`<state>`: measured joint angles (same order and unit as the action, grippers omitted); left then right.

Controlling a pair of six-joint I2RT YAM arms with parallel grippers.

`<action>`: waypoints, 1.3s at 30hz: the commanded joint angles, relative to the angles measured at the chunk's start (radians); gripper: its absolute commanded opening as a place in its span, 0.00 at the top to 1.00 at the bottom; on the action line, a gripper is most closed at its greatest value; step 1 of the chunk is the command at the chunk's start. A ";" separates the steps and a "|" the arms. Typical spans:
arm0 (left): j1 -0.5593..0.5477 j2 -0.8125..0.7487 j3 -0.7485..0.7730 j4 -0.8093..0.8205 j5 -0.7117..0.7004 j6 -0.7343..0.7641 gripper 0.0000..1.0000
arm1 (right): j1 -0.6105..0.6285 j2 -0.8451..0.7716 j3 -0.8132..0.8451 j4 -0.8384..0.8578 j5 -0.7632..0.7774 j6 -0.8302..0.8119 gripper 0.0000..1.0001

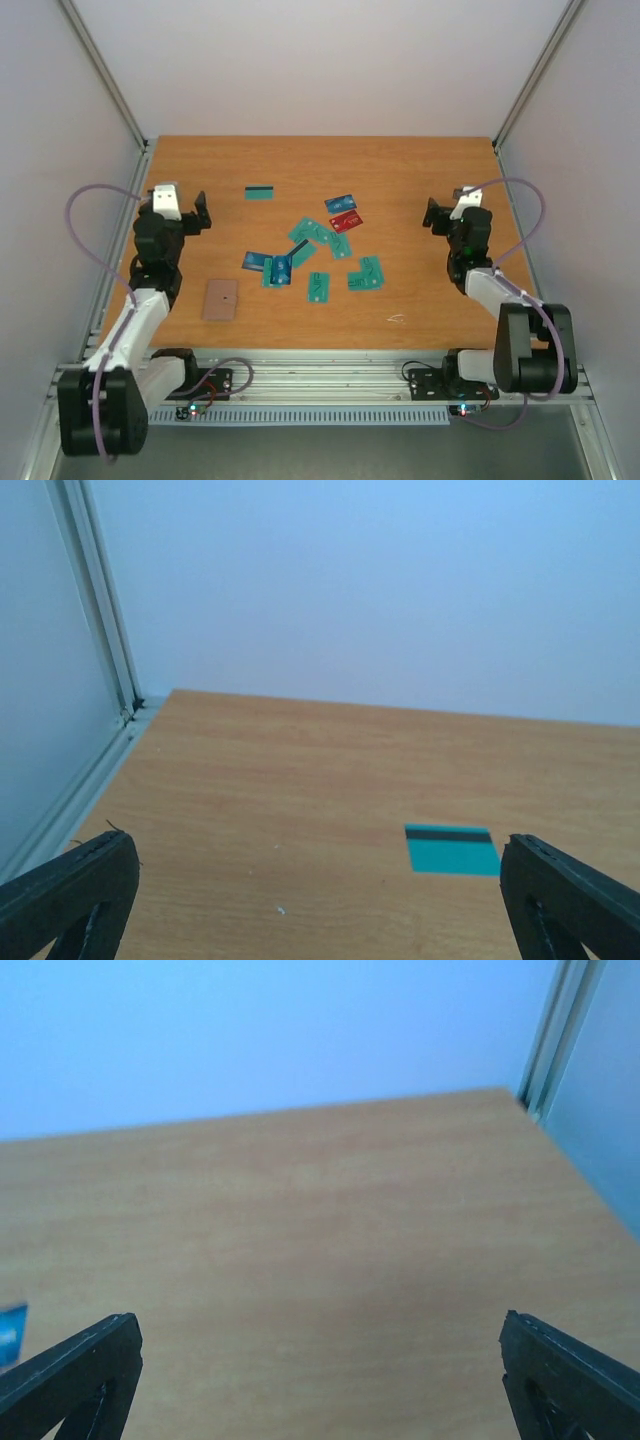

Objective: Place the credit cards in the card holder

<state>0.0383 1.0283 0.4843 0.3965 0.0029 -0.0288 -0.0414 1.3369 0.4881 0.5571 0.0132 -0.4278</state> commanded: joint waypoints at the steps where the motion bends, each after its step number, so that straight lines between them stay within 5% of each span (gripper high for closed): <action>1: -0.003 -0.130 0.117 -0.400 -0.015 -0.057 0.01 | -0.003 -0.098 0.157 -0.278 0.051 0.081 0.02; 6: -0.003 -0.191 0.326 -0.846 -0.092 -0.205 0.01 | -0.003 -0.176 0.320 -0.505 -0.039 0.167 0.01; 11: -0.003 -0.193 0.497 -1.215 -0.073 -0.318 0.01 | -0.015 -0.265 0.422 -0.731 0.093 0.357 0.01; 21: 0.000 -0.278 0.511 -1.581 0.102 -0.510 0.04 | -0.017 -0.192 0.626 -1.098 -0.155 0.460 0.02; 28: -0.001 -0.213 0.450 -1.752 0.057 -0.552 0.09 | 0.016 -0.087 0.666 -1.308 -0.371 0.461 0.08; 39: 0.070 0.083 0.419 -1.618 0.196 -0.488 0.19 | 0.215 -0.100 0.600 -1.440 -0.383 0.444 0.10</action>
<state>0.0860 1.0233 0.8677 -1.2621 0.1329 -0.5446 0.1173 1.2564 1.1034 -0.8036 -0.3527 0.0174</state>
